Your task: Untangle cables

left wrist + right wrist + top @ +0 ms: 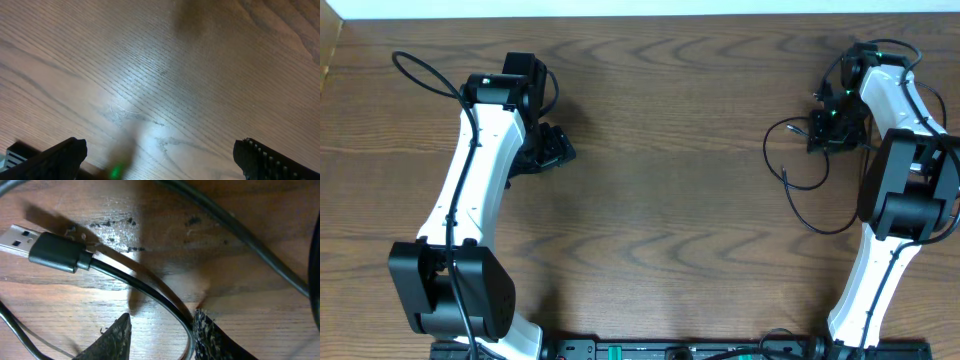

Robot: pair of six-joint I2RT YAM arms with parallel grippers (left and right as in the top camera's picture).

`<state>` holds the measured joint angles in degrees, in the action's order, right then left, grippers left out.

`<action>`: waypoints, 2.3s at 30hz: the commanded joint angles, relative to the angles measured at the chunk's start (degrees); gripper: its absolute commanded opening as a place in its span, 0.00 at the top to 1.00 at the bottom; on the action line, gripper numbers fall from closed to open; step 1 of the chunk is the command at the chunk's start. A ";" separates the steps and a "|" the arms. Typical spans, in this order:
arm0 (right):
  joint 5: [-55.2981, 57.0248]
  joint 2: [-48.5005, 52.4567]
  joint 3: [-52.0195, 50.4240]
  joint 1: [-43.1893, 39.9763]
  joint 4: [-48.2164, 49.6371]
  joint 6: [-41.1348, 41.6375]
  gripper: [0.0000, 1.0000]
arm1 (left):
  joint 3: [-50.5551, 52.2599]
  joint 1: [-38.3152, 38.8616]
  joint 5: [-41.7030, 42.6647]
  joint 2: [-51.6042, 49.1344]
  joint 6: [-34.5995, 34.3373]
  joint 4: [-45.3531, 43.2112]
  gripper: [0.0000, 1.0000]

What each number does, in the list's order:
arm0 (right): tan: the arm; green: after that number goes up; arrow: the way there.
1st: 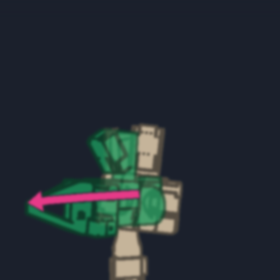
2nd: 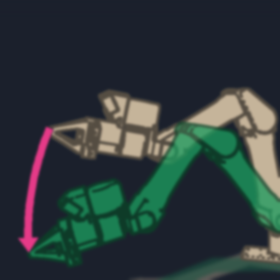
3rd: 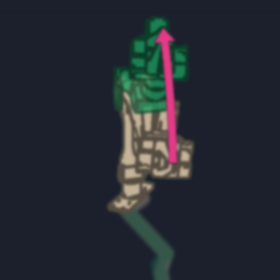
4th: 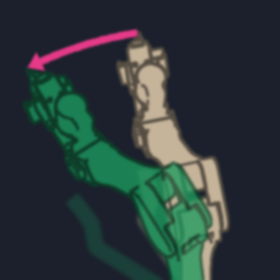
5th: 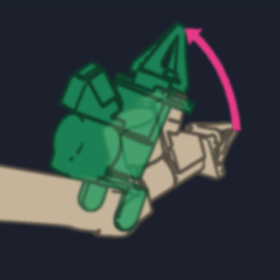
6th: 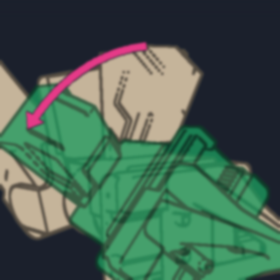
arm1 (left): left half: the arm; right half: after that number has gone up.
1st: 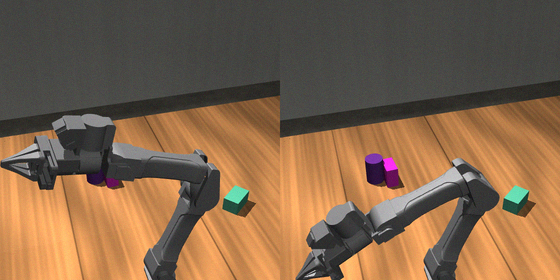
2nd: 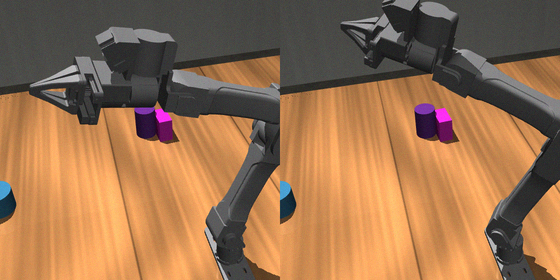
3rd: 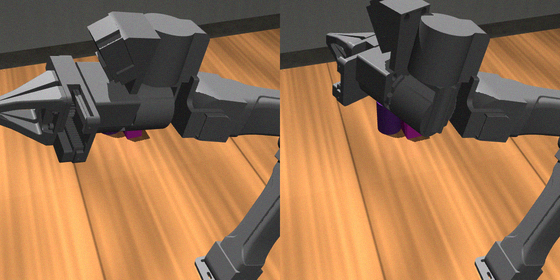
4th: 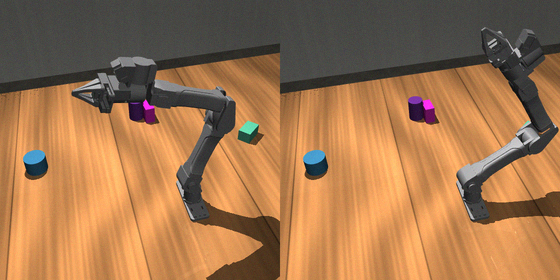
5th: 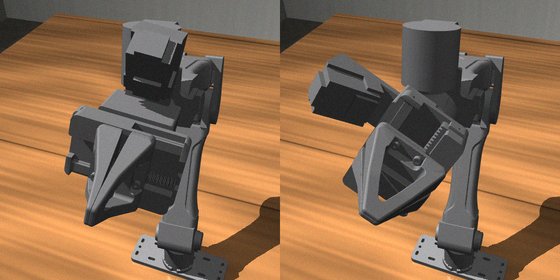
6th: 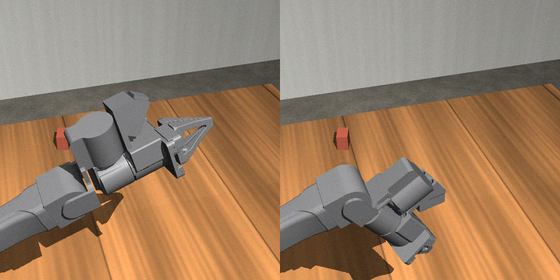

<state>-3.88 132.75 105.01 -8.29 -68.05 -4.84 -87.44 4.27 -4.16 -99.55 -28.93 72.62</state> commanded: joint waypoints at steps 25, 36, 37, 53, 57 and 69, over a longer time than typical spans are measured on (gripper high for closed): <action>0.81 -24.04 0.33 -22.29 -1.25 14.88 0.91 | 0.02 6.93 12.55 0.33 10.91 -5.92 0.01; -6.43 -22.64 -30.75 -20.09 18.34 10.32 0.55 | 0.00 6.93 12.55 0.31 10.91 -5.90 0.01; -8.55 -22.64 -32.46 -20.04 20.85 10.29 0.55 | 0.00 6.93 12.55 0.33 10.91 -5.90 0.01; -12.98 -22.71 -34.25 -7.78 30.12 7.32 0.99 | 0.00 6.93 12.55 0.33 10.91 -5.88 0.01; -12.07 -22.69 -31.10 -4.87 27.71 9.16 0.92 | 0.00 6.91 12.55 0.31 10.91 -5.88 0.01; 4.15 -22.69 -36.30 -3.06 26.80 20.44 0.67 | 0.02 6.93 12.55 0.33 10.91 -5.86 0.01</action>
<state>-1.08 110.21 69.52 -11.53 -41.43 12.62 -87.44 11.05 8.69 -99.55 -19.00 66.59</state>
